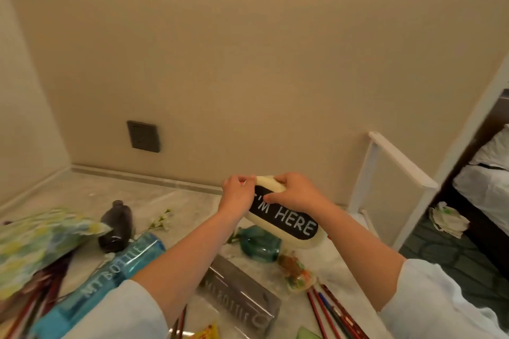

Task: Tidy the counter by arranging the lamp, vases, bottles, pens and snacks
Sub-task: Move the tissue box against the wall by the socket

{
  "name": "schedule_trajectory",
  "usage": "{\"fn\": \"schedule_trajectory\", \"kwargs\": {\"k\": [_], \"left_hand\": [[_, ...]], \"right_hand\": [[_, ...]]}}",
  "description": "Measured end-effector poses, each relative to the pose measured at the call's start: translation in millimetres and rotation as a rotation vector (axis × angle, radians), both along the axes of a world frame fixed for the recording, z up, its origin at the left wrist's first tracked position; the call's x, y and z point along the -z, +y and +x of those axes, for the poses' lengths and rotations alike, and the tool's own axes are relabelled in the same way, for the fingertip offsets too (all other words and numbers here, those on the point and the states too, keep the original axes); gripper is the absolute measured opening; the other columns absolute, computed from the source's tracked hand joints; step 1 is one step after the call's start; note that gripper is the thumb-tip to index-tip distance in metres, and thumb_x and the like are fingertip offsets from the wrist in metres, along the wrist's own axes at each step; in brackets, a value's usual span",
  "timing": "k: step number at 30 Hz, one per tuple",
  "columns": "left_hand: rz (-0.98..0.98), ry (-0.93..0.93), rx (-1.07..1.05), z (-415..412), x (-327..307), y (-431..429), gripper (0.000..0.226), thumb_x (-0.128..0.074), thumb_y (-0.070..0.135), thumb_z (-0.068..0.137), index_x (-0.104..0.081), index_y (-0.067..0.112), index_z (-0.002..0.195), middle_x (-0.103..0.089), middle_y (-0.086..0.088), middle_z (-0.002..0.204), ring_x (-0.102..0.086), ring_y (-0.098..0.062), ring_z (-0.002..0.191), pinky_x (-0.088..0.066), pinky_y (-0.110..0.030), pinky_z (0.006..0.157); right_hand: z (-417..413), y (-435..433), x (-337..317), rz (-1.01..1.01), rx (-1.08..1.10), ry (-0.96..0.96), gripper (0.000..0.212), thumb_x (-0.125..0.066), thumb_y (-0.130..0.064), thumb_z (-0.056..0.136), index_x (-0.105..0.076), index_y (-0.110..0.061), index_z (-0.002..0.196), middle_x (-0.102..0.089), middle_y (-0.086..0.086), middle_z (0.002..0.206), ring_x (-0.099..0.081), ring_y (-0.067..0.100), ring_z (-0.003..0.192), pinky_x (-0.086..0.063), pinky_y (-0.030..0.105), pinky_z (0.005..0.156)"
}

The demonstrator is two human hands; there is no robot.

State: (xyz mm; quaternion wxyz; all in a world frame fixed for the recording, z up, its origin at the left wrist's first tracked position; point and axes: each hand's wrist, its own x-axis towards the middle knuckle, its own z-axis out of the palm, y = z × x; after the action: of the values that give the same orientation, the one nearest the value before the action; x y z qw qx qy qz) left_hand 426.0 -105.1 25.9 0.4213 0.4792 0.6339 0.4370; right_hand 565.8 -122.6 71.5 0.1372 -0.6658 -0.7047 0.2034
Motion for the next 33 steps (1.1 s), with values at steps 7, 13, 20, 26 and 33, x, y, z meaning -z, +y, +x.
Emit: {"fn": "schedule_trajectory", "kwargs": {"k": [7,13,20,26,33], "left_hand": [[0.074,-0.008,-0.179,-120,-13,10,0.036,-0.046,0.036,0.097,-0.048,0.011,0.122,-0.035,-0.004,0.123,-0.048,-0.010,0.084,-0.041,-0.021,0.065],[0.069,0.017,-0.186,-220,-13,33,0.020,-0.048,0.032,0.096,-0.050,0.018,0.110,-0.042,-0.004,0.123,-0.054,-0.017,0.097,-0.049,-0.032,0.084],[0.048,0.129,-0.068,-304,6,66,0.029,-0.050,0.025,0.096,-0.054,0.014,0.122,-0.057,-0.001,0.126,-0.057,-0.019,0.108,-0.048,-0.035,0.093],[-0.018,0.199,0.002,-338,33,101,0.031,-0.052,0.017,0.095,-0.055,0.010,0.125,-0.057,-0.003,0.130,-0.054,-0.019,0.113,-0.041,-0.029,0.094],[-0.082,0.223,0.011,-353,63,122,0.034,-0.054,0.012,0.090,-0.059,0.008,0.124,-0.060,-0.008,0.124,-0.055,-0.021,0.111,-0.042,-0.029,0.094]], "right_hand": [[-119,37,-11,0.056,-0.182,0.043,0.053,-0.070,-0.033,0.073,-0.060,-0.026,0.124,-0.070,-0.001,0.094,-0.069,0.015,0.078,-0.061,0.037,0.075],[-211,67,-7,0.119,-0.256,0.023,0.064,-0.068,-0.030,0.072,-0.055,-0.024,0.134,-0.066,0.003,0.113,-0.065,0.020,0.095,-0.056,0.037,0.082],[-286,103,30,0.216,-0.249,-0.101,0.068,-0.068,-0.026,0.075,-0.047,-0.030,0.139,-0.053,0.002,0.121,-0.050,0.022,0.114,-0.044,0.034,0.093],[-318,126,67,0.186,-0.199,-0.104,0.067,-0.070,-0.026,0.075,-0.048,-0.030,0.139,-0.052,0.000,0.123,-0.049,0.021,0.117,-0.042,0.032,0.095],[-330,141,90,0.102,-0.213,-0.106,0.066,-0.070,-0.025,0.074,-0.049,-0.031,0.137,-0.053,0.000,0.119,-0.049,0.021,0.116,-0.041,0.031,0.093]]}}
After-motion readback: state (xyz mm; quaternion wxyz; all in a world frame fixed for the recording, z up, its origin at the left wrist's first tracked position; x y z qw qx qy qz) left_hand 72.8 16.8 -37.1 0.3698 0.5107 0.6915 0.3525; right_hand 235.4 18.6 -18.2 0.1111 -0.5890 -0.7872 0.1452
